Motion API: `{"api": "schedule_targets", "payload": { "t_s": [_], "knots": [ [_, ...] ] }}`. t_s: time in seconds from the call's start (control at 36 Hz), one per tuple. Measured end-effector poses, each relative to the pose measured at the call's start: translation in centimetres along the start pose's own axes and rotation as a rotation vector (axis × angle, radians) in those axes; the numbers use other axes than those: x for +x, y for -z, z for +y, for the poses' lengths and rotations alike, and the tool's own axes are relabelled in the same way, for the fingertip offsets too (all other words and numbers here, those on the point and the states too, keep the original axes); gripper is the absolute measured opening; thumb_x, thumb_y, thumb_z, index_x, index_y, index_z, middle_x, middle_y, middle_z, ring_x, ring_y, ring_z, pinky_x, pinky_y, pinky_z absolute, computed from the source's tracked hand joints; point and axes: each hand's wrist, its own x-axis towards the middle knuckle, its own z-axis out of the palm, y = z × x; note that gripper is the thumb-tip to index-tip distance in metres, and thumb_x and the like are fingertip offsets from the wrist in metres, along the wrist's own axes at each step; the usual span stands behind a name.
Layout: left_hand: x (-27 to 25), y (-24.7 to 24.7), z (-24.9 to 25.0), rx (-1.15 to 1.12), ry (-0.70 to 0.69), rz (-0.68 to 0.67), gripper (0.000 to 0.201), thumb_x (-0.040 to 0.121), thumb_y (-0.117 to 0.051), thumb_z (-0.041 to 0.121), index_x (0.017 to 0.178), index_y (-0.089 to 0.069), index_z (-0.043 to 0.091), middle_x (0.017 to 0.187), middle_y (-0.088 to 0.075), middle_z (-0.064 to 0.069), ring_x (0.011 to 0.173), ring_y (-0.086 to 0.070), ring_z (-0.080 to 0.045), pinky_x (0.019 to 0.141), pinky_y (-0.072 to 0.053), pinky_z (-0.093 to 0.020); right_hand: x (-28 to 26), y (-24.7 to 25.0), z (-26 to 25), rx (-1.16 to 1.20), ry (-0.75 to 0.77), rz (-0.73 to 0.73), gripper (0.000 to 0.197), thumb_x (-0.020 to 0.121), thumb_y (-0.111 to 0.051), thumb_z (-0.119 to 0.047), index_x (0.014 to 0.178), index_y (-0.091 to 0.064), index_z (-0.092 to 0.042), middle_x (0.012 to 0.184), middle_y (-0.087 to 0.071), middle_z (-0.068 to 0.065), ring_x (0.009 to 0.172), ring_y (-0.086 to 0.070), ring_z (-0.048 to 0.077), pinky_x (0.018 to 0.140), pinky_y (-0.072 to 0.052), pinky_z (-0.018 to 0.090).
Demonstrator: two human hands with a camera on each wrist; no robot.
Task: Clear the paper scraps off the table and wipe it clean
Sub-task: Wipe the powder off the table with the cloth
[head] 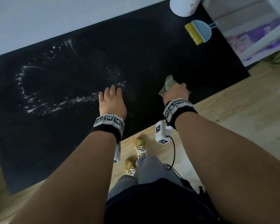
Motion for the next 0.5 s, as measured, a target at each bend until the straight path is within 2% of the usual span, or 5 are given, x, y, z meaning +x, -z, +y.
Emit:
{"api": "schedule_targets", "payload": {
  "t_s": [0.08, 0.19, 0.33, 0.42, 0.5],
  "knots": [
    [0.4, 0.1, -1.1, -0.007, 0.037, 0.000, 0.055, 0.095, -0.039, 0.012, 0.150, -0.028, 0.013, 0.158, -0.021, -0.009, 0.145, -0.017, -0.027, 0.120, -0.012, -0.046, 0.0, -0.2, -2.9, 0.050, 0.071, -0.033, 0.027, 0.089, -0.056, -0.021, 0.109, -0.065, -0.006, 0.121, -0.052, 0.013, 0.110, -0.053, 0.031, 0.092, -0.045, 0.038],
    [0.8, 0.5, -3.0, -0.021, 0.100, -0.004, 0.055, 0.096, -0.037, 0.011, 0.150, -0.028, 0.013, 0.159, -0.020, -0.009, 0.146, -0.016, -0.027, 0.120, -0.011, -0.047, -0.4, -0.8, -7.4, 0.097, 0.176, -0.065, 0.028, 0.088, -0.059, -0.018, 0.112, -0.065, -0.005, 0.123, -0.048, 0.013, 0.113, -0.052, 0.035, 0.092, -0.050, 0.043],
    [0.7, 0.7, -5.6, 0.004, 0.185, 0.005, 0.055, 0.096, -0.041, 0.014, 0.149, -0.028, 0.014, 0.158, -0.021, -0.009, 0.145, -0.017, -0.027, 0.120, -0.013, -0.047, -1.0, -1.1, -12.2, 0.072, 0.369, -0.079, 0.029, 0.091, -0.054, -0.015, 0.118, -0.062, -0.010, 0.124, -0.048, 0.011, 0.113, -0.051, 0.032, 0.089, -0.050, 0.040],
    [0.5, 0.9, -7.2, 0.005, 0.235, 0.011, 0.056, 0.095, -0.043, 0.014, 0.149, -0.029, 0.014, 0.158, -0.022, -0.008, 0.145, -0.018, -0.027, 0.119, -0.014, -0.047, -1.2, -1.4, -14.5, 0.063, 0.423, -0.086, 0.027, 0.094, -0.051, -0.015, 0.115, -0.066, -0.011, 0.124, -0.047, 0.008, 0.116, -0.048, 0.030, 0.086, -0.048, 0.037],
    [0.2, 1.1, -8.5, -0.001, 0.278, 0.024, 0.054, 0.095, -0.043, 0.014, 0.148, -0.031, 0.014, 0.157, -0.023, -0.008, 0.145, -0.019, -0.028, 0.119, -0.014, -0.047, -1.5, -1.7, -15.9, 0.055, 0.457, -0.105, 0.029, 0.092, -0.056, -0.014, 0.120, -0.063, -0.011, 0.128, -0.047, 0.006, 0.126, -0.042, 0.029, 0.094, -0.048, 0.036]
  ]
}}
